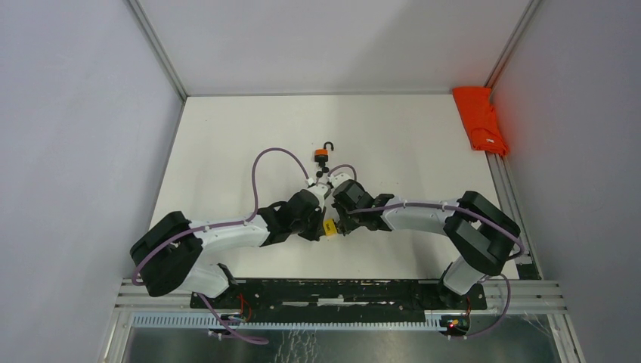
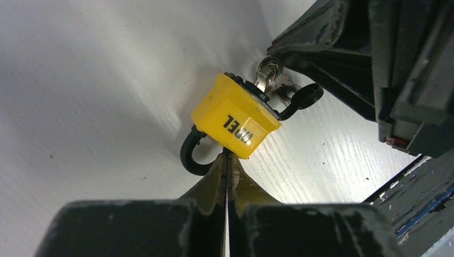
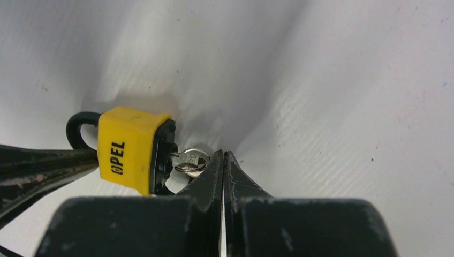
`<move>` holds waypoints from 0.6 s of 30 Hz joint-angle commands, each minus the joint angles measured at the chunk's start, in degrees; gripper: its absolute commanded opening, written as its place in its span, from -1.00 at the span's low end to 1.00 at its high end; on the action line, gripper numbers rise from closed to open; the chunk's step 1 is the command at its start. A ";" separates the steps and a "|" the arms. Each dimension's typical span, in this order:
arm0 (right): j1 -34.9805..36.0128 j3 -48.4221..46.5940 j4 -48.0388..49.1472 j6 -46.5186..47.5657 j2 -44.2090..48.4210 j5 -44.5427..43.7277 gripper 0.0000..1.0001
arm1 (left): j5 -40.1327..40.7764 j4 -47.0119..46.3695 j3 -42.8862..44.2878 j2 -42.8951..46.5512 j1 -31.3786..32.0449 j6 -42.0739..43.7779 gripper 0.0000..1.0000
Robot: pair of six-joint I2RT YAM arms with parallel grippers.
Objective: Unlock with the key
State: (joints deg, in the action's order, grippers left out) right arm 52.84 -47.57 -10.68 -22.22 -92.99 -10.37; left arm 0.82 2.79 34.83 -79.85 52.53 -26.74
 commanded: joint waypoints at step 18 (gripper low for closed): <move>0.54 -1.21 3.25 7.16 -0.87 9.15 -1.00 | -1.00 -2.62 1.01 -1.09 0.24 1.17 -0.96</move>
State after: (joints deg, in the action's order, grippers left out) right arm 52.05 -48.12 -9.30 -18.26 -93.84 -6.07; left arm 0.71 2.74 34.83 -80.07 52.53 -26.72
